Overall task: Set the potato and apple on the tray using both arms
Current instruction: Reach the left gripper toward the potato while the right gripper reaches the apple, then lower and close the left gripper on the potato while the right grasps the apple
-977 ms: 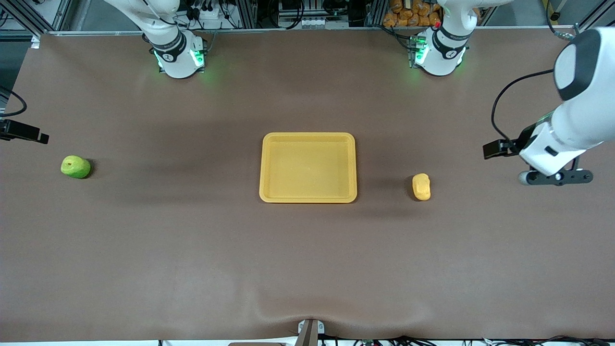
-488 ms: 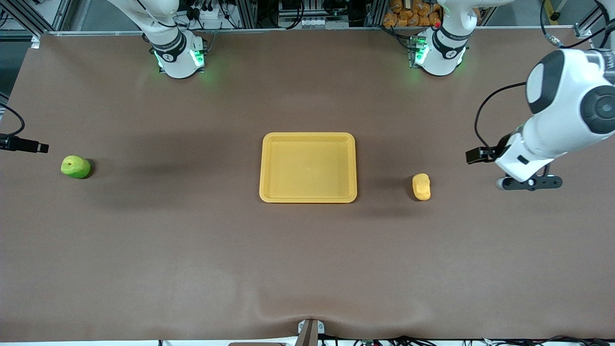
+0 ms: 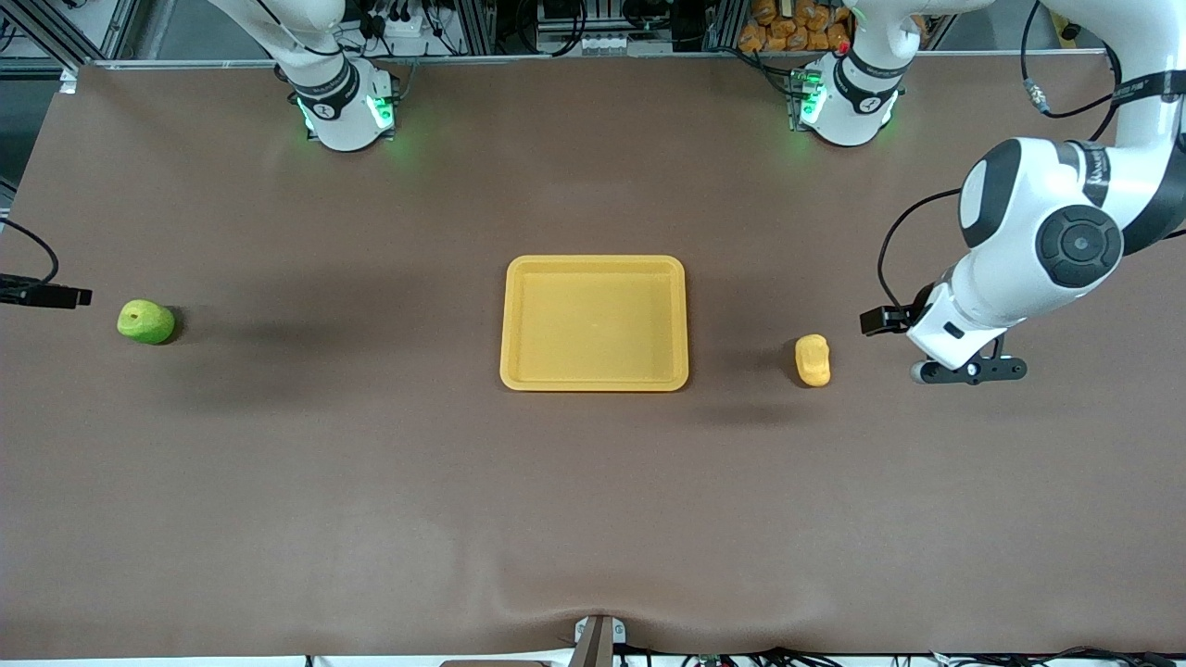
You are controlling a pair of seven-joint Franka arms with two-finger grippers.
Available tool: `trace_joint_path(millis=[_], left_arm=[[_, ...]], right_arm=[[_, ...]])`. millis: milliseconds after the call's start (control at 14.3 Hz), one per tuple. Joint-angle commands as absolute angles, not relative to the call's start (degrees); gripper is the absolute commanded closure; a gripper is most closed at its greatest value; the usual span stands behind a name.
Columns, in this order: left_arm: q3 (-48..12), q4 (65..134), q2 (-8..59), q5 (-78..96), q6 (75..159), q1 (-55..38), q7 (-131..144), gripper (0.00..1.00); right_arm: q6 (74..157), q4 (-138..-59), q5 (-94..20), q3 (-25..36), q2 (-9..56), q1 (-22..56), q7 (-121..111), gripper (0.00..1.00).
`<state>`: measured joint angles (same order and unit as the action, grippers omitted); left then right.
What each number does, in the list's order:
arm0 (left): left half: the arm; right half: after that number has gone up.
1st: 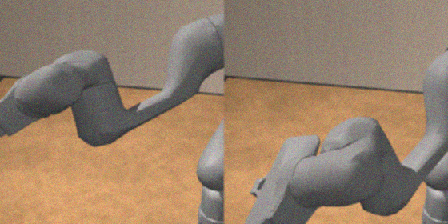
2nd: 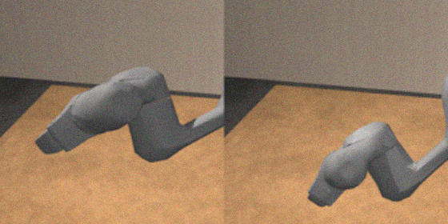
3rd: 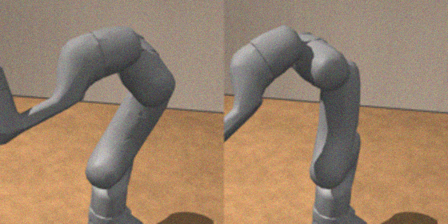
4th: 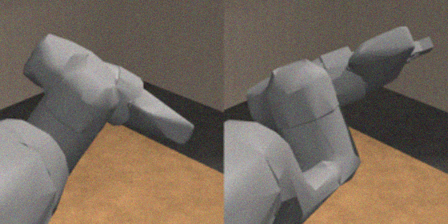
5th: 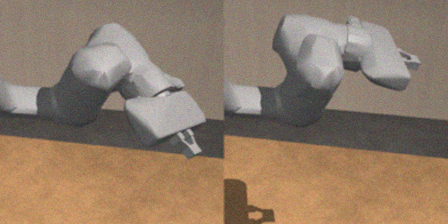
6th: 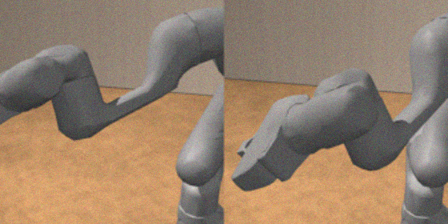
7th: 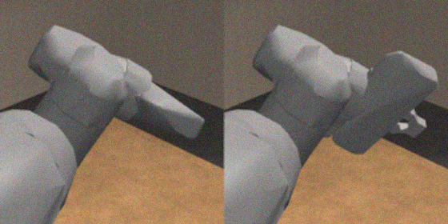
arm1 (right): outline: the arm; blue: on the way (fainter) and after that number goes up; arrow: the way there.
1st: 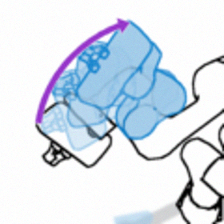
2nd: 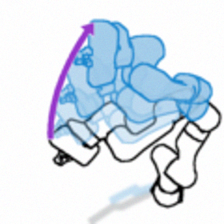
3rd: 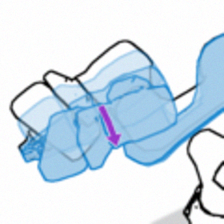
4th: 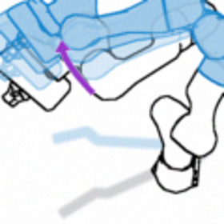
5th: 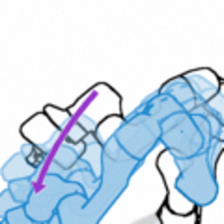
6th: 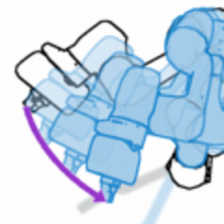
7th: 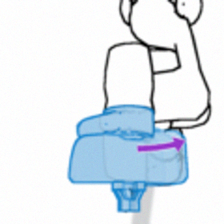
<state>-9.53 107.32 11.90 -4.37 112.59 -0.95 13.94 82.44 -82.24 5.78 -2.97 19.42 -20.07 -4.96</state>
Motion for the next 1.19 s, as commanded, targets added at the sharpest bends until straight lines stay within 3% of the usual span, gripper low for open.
trace_joint_path(millis=[0,209,837,1116], left_arm=[[-9.67,109.95,11.07,-5.54,115.48,-1.58,15.29,0.00],[-9.67,111.00,11.86,-5.54,117.50,-2.11,15.38,0.00],[-9.75,112.59,13.80,-5.54,120.85,-2.02,17.13,0.00],[-9.67,112.68,15.99,-5.54,121.20,-3.16,19.07,0.00]], right_arm=[[84.28,-82.69,7.03,-3.52,21.62,-21.53,-6.23,0.00],[89.81,-86.56,6.94,-3.52,21.62,-23.55,-10.36,0.00],[93.69,-88.06,11.78,-3.52,24.17,-25.22,-13.45,0.00],[99.04,-92.19,11.78,-3.52,24.43,-27.50,-15.90,0.00]])
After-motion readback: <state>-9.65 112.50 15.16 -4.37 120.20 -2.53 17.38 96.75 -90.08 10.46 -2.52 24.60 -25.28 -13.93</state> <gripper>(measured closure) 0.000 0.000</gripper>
